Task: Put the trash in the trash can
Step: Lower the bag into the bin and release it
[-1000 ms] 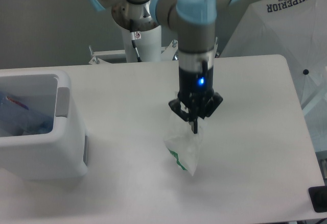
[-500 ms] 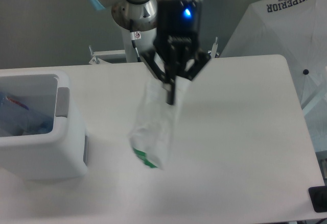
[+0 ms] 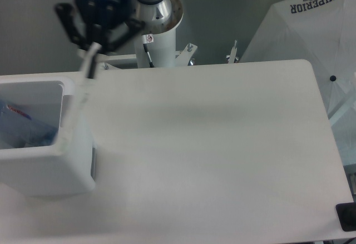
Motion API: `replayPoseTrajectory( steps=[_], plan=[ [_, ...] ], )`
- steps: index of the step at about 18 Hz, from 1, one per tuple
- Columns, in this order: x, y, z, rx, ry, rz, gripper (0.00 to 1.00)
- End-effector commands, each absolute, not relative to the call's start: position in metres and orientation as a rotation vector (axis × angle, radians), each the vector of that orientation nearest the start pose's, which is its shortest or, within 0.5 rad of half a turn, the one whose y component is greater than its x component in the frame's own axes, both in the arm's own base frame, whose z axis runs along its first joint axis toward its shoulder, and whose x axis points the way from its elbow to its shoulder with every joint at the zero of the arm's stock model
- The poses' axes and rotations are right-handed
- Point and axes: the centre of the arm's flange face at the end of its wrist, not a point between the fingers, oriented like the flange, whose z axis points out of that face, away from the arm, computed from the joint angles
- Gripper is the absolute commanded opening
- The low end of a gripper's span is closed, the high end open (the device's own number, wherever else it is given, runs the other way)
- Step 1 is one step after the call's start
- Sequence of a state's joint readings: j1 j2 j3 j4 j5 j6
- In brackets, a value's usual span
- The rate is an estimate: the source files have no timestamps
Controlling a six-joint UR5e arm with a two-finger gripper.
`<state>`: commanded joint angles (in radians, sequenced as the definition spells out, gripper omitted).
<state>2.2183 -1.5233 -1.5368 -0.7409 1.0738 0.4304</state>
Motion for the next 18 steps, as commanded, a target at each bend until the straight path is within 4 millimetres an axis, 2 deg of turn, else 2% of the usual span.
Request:
replayPoseTrajectory(
  steps=[2, 5, 9, 14, 18],
  plan=[
    [-0.136, 0.513, 0.633, -2.153, 0.167, 0.089, 0.00],
    [-0.124, 0.511, 0.610, -2.181, 0.292, 0.111, 0.00],
    [-0.099, 0.518, 0.602, -2.188, 0.406, 0.096, 0.00],
    [-0.089, 0.524, 0.586, -2.210, 0.430, 0.064, 0.00],
    [-0.085, 0.536, 0.542, -2.274, 0.513, 0.062, 0.00]
  ],
)
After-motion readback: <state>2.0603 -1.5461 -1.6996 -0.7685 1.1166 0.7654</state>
